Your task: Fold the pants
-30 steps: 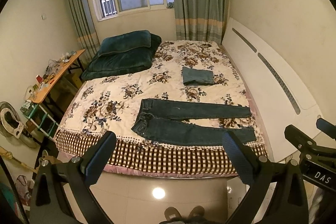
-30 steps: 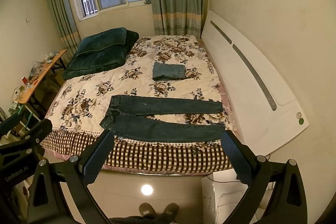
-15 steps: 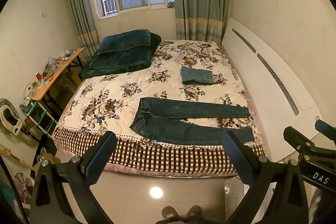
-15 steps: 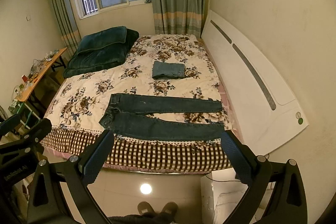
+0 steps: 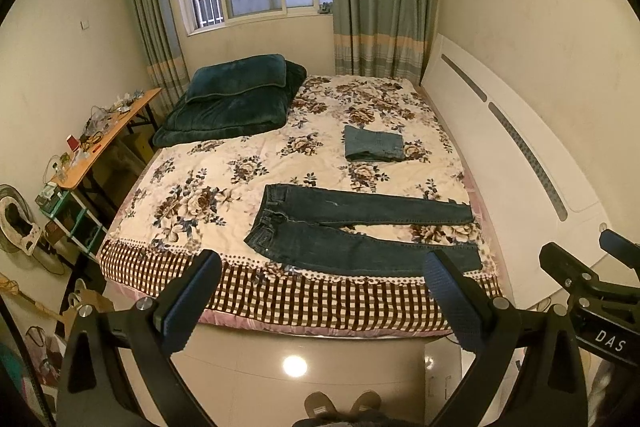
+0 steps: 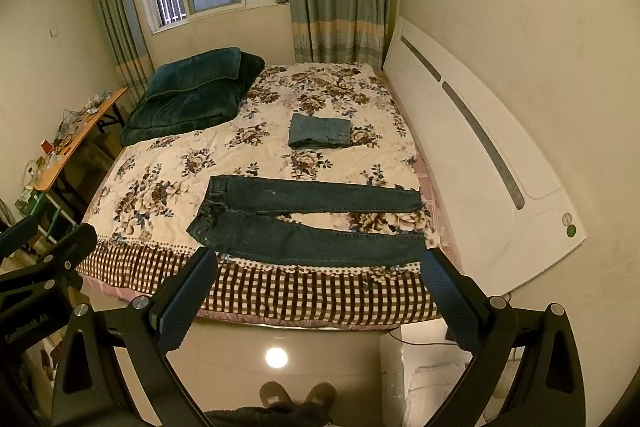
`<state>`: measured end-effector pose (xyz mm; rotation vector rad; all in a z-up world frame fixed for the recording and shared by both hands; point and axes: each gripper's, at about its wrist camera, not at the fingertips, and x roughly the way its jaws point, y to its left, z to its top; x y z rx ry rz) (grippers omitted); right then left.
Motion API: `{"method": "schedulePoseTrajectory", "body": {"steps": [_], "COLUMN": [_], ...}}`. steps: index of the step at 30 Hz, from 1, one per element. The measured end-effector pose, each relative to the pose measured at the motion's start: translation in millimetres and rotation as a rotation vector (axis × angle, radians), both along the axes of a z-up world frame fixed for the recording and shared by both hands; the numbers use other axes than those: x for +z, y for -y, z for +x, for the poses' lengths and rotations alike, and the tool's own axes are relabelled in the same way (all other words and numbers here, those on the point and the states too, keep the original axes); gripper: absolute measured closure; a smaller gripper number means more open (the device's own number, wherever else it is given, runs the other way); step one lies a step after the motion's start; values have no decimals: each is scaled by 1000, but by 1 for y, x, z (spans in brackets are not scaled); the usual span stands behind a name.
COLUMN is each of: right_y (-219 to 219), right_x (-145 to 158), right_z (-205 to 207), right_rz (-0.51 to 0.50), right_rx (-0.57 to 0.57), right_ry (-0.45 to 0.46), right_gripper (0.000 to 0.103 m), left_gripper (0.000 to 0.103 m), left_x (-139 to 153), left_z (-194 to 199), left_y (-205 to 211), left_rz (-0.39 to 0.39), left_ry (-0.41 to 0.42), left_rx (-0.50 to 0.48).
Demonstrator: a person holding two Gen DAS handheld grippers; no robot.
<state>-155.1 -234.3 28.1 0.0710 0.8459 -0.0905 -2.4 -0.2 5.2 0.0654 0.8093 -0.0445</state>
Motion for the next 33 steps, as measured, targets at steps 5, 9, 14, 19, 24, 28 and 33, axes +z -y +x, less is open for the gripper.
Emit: {"method": "schedulePoseTrajectory", "body": {"steps": [5, 9, 14, 19, 24, 28, 33], "right_y": [2, 14, 36, 63, 79, 89, 97], "right_x": [-7, -18, -31, -59, -107, -164, -244], "right_z": [-4, -4, 8, 41, 97, 161, 255], "right_rz": [2, 19, 58, 121, 119, 101, 109], "right_rx": [7, 8, -8, -25, -63, -79, -101], "right_ry": [-6, -17, -21, -41, -80, -158, -262], "right_gripper": [0, 0, 0, 0, 0, 0, 0], "left_gripper": [0, 0, 0, 0, 0, 0, 0], "left_x": [-3, -7, -22, -51, -94, -139, -205], "left_z": [-2, 2, 21, 54, 105, 164, 258], "left_y": [5, 16, 33, 39, 43, 46, 43], "left_rz": [-5, -2, 39, 58, 94, 122, 139], "left_ry": [-3, -2, -24, -30, -95, -159, -266], "left_rx": [7, 27, 51, 102, 120, 123, 115]}}
